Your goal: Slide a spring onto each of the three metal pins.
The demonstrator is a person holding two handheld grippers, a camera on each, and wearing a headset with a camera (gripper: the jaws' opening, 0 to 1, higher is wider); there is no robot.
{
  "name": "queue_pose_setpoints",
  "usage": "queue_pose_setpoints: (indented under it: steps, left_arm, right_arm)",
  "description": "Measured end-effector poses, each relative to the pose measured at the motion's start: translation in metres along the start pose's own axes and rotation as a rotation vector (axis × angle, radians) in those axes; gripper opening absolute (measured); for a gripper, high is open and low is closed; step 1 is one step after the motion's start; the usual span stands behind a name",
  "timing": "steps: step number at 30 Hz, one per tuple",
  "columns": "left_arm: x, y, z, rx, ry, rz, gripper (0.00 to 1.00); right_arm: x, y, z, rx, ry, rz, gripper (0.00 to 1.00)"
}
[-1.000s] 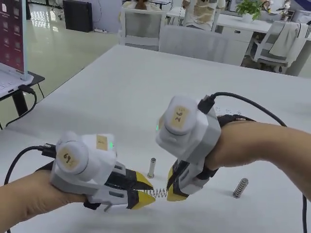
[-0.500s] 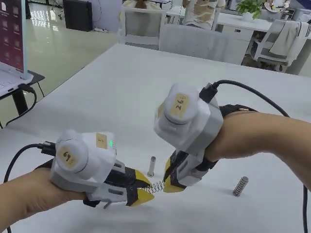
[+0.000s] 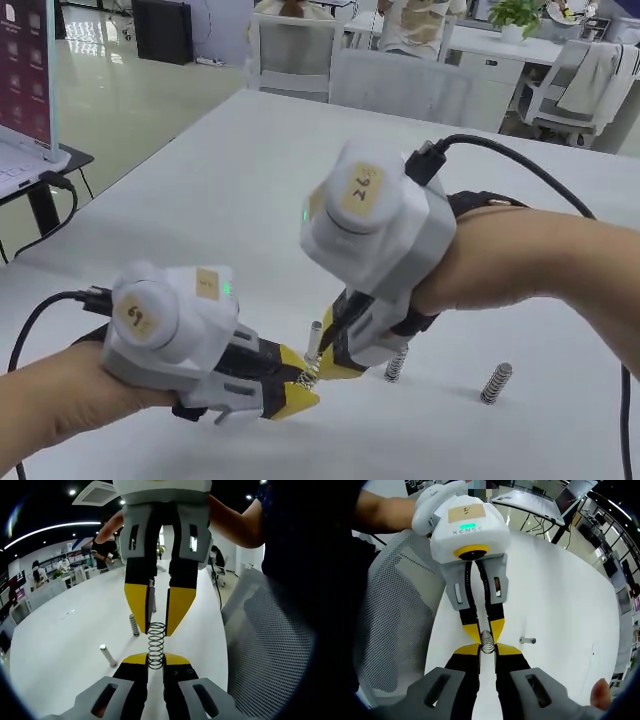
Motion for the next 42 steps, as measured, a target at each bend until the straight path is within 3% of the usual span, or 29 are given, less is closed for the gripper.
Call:
queue_pose_setpoints:
  steps: [10,15,22,24,35,42]
  left_arm:
    - [0.0,0.001,0.0,-0.002,0.005,-0.001,0.02]
    - [0.006,0.002,-0.002,0.007,0.018,0.037,0.02]
    - [0.007,0.002,-0.003,0.01,0.02,0.048,0.02]
    - [0.011,0.003,-0.004,0.009,0.042,0.079,0.02]
    - [0.01,0.003,-0.004,-0.003,0.07,0.107,0.02]
    - [0.007,0.002,-0.004,0.01,0.081,0.093,0.03]
  right_arm:
    - [-0.001,-0.002,0.001,0.004,0.0,-0.003,0.08]
    - [-0.001,-0.006,0.002,0.005,-0.003,0.001,0.1]
    - [-0.001,-0.007,0.003,0.003,-0.009,0.006,0.1]
    - [-0.001,-0.007,0.004,0.001,-0.011,0.01,0.1]
    - [-0.002,-0.005,0.004,0.017,-0.035,0.035,0.09]
    - [-0.003,-0.008,0.005,0.019,-0.032,0.026,0.09]
Point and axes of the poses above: the centre of the closed fingertips' face, and the gripper's own axes: y roughly backward along the fingers, z roughly to its right, x roughly out of its top, the point moved 8 cm from there along y, roughly backward along the fingers, and after that the axes turned 13 degrees about z, right-handed, at the moved point
